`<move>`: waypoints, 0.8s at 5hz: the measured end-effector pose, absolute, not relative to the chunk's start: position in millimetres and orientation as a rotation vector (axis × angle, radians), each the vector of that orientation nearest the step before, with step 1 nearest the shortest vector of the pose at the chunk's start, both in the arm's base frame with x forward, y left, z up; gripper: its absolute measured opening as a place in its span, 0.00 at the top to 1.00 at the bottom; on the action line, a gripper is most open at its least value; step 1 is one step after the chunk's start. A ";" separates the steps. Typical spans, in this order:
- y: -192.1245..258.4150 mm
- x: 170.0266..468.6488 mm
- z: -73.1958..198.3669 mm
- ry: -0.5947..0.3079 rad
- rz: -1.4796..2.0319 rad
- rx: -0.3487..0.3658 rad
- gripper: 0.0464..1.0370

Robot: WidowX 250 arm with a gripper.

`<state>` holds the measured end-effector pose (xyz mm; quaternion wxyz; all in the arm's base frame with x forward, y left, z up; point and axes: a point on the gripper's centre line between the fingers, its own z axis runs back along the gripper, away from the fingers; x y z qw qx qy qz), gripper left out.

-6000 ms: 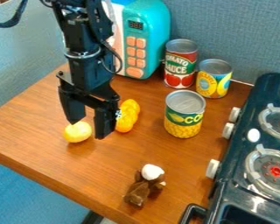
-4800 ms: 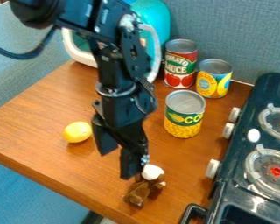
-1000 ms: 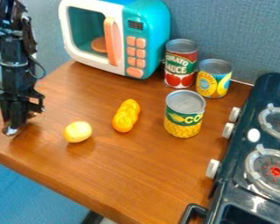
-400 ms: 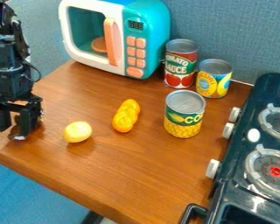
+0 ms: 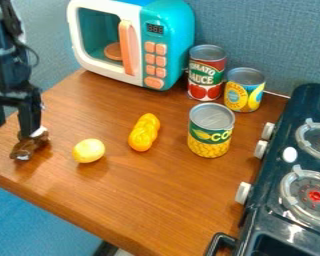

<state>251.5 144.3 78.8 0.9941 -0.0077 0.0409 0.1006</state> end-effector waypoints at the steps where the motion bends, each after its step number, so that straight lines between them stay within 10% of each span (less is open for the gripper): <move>1: 110.2 259.6 102.3 0.016 0.125 0.008 0.04; 4: 29.6 294.3 115.2 -0.021 -0.080 0.053 0.04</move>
